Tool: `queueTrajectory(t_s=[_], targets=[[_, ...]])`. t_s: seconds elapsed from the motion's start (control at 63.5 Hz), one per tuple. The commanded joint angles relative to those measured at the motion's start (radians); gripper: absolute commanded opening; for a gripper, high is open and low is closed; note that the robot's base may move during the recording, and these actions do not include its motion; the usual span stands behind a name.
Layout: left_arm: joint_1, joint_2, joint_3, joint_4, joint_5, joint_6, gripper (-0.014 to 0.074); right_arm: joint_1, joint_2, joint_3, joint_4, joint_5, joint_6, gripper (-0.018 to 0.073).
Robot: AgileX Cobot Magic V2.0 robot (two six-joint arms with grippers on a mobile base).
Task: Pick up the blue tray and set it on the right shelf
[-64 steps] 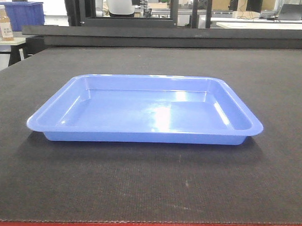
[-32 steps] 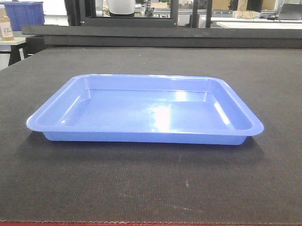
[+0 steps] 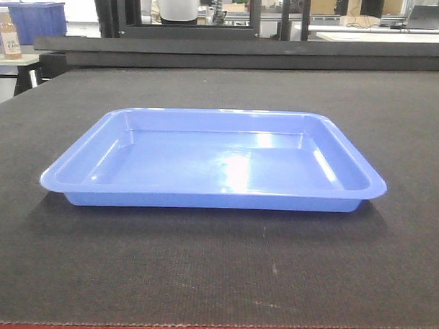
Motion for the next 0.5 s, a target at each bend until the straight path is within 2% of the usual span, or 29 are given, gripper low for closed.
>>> queueTrajectory(t_s=[0.0, 0.063, 0.11, 0.157, 0.252, 0.299, 0.394, 0.488], targets=[[-0.001, 0.088, -0.062, -0.028, -0.023, 0.007, 0.0260, -0.004, 0.106, -0.042, 0.003, -0.085, -0.007, 0.0582], [-0.012, 0.143, -0.078, -0.058, -0.030, 0.007, 0.0358, 0.019, 0.158, -0.050, 0.003, -0.113, -0.007, 0.0599], [-0.048, 0.178, -0.092, -0.092, -0.042, 0.010, 0.0427, 0.039, 0.197, -0.065, 0.003, -0.115, -0.007, 0.0592], [-0.083, 0.206, -0.111, -0.127, -0.041, 0.036, 0.0456, 0.060, 0.227, -0.092, 0.003, -0.101, -0.007, 0.0592], [-0.173, 0.297, -0.165, -0.219, -0.010, 0.180, 0.0461, 0.125, 0.314, -0.179, 0.003, -0.037, -0.007, 0.0592], [-0.226, 0.352, -0.199, -0.258, 0.006, 0.215, 0.0460, 0.159, 0.366, -0.229, 0.003, -0.002, -0.007, 0.0592], [-0.310, 0.482, -0.267, -0.282, 0.011, 0.217, 0.0455, 0.227, 0.497, -0.341, 0.003, 0.066, -0.007, 0.0592], [-0.360, 0.612, -0.350, -0.282, 0.011, 0.213, 0.0454, 0.281, 0.634, -0.451, 0.003, 0.155, -0.007, 0.0592]])
